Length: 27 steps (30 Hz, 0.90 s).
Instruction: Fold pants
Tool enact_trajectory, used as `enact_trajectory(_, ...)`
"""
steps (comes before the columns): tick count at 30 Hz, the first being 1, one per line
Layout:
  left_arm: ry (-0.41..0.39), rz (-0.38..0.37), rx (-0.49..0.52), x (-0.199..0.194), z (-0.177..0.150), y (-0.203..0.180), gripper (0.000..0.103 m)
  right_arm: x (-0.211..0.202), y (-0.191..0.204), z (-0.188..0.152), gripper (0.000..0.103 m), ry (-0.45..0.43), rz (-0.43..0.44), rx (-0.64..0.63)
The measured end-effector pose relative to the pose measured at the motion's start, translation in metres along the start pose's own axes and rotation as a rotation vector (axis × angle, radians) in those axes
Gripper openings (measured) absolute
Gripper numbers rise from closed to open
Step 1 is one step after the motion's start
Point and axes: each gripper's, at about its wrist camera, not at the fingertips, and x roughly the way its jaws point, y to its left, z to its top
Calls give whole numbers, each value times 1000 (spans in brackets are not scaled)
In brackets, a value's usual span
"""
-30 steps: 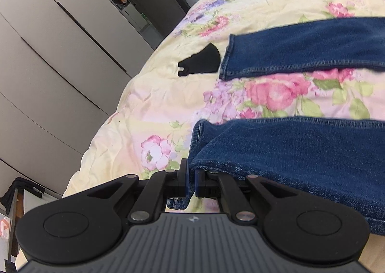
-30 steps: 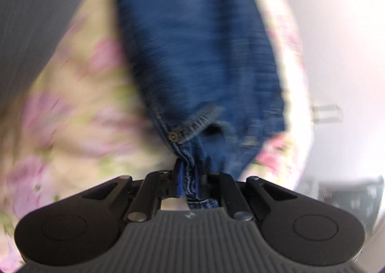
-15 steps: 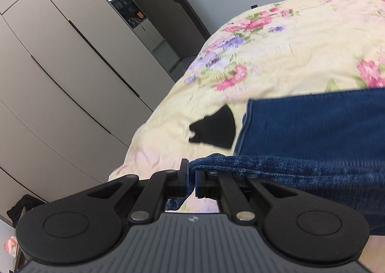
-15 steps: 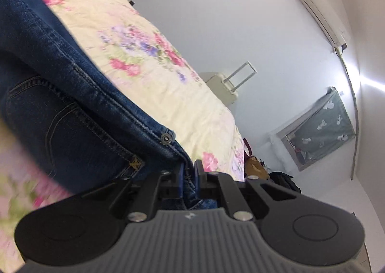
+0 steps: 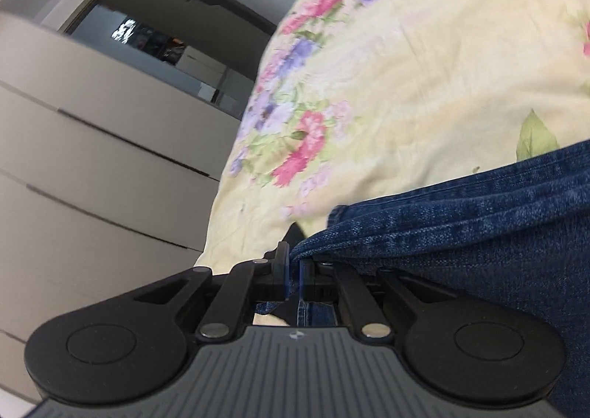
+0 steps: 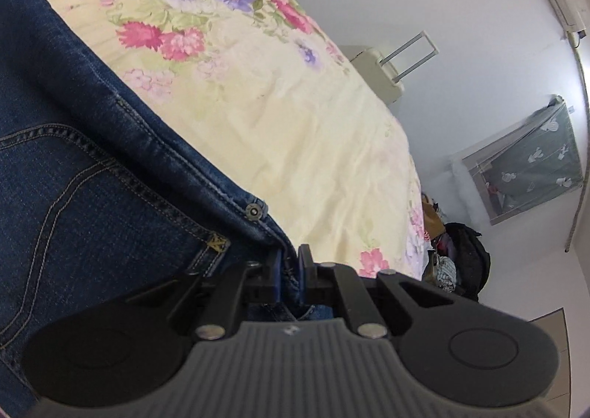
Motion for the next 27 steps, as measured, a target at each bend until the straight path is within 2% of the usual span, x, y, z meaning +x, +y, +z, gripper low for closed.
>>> enact_trajectory(5, -9, 9, 60, 20, 9, -20, 25, 42, 17, 8, 2, 37, 23, -7)
enact_trajectory(6, -19, 10, 53, 21, 8, -20, 43, 48, 18, 10, 3, 43, 27, -3)
enact_trajectory(7, -30, 0, 33, 21, 7, -18, 70, 51, 20, 11, 4, 45, 27, 2)
enact_trajectory(9, -56, -51, -11, 18, 2, -9, 91, 55, 22, 14, 14, 46, 19, 21)
enact_trajectory(11, -76, -104, -61, 9, -5, 4, 92, 52, 24, 17, 39, 58, -32, 39)
enact_trajectory(12, -84, -141, -100, 3, -10, 13, 92, 48, 24, 18, 41, 57, -57, 56)
enact_trajectory(16, -123, -358, -346, -16, -44, 64, 91, 7, 22, 20, 44, 6, -18, 206)
enact_trajectory(18, -123, -487, -504, -14, -68, 91, 84, -18, 29, 18, 47, -20, 36, 287)
enact_trajectory(23, -59, -784, -887, 33, -140, 126, 64, -64, 69, 8, 47, -54, 166, 421)
enact_trajectory(25, -15, -848, -1017, 57, -164, 125, 54, -74, 84, 2, 47, -58, 189, 479)
enact_trajectory(27, 21, -908, -1134, 80, -181, 121, 50, -78, 96, -4, 47, -41, 199, 528)
